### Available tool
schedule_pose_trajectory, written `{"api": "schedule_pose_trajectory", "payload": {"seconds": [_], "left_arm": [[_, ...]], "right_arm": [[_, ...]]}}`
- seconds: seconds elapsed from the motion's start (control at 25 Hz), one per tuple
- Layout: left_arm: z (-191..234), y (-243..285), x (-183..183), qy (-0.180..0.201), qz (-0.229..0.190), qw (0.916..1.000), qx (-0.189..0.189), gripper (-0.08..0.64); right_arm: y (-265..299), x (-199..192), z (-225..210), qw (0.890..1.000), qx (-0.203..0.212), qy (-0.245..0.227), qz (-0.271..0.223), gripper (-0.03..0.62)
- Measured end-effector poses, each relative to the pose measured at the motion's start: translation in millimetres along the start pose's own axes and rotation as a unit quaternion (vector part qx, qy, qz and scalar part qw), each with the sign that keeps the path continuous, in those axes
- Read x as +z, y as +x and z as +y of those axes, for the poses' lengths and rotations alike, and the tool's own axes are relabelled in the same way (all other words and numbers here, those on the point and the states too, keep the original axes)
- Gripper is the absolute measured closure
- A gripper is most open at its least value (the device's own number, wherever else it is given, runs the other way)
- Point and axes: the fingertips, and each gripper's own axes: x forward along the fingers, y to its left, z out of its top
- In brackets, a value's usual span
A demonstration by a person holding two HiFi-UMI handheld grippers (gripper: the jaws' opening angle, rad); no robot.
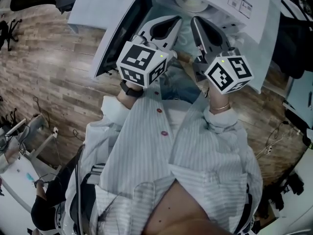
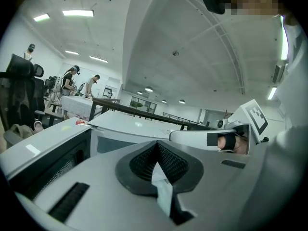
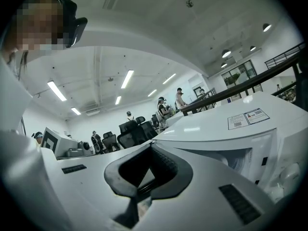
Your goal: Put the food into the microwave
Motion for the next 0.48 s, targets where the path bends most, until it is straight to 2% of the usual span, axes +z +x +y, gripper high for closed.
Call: {"api": "schedule_pose_trajectory", "payload": {"seconds": [0.48], "left_arm": [[-14, -12, 3, 0.003, -0.016, 0.9998, -0.009, 0.551]], "right_arm": [[-17, -6, 13, 1.0, -0.007, 0.001, -0.008, 0.56]]}}
